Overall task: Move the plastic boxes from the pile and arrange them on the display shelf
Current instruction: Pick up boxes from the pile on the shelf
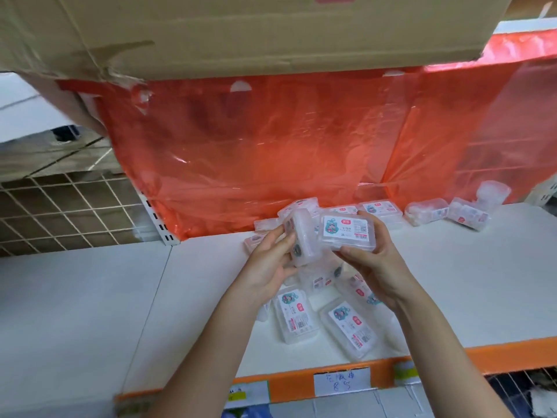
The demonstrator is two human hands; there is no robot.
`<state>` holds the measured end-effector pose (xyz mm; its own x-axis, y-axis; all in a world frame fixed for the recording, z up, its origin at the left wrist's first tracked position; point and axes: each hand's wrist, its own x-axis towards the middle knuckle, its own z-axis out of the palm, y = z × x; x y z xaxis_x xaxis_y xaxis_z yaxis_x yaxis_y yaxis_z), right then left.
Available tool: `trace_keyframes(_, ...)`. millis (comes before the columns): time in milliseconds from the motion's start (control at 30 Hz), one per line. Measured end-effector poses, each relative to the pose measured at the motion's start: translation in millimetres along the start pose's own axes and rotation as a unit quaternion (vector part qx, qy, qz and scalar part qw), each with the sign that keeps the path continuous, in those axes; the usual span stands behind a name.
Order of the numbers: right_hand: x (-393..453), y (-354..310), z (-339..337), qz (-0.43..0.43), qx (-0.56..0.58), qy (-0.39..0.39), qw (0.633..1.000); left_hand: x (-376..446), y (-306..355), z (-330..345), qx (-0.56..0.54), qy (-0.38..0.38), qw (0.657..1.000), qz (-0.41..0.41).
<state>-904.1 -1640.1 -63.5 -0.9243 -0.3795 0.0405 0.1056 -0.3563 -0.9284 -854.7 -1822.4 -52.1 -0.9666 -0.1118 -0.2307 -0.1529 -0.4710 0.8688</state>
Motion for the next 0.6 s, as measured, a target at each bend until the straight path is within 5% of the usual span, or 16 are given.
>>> trace_keyframes(200, 14.4, -3.8, -5.8, 0.007, -0.001, -0.045, 0.999, -3.5, -3.3, 23.8, -0.014, 0.028, 0.999, 0.018)
trace_keyframes(400, 29.6, -8.4, -3.4, 0.032, -0.028, -0.115, 0.992, -16.6, -3.9, 9.0, 0.123, 0.075, 0.986, 0.084)
trace_keyframes(600, 49.6, -5.6, 19.7, 0.029, -0.113, -0.222, 0.968, -51.4, 9.4, -34.4, 0.295, 0.257, 0.907, 0.156)
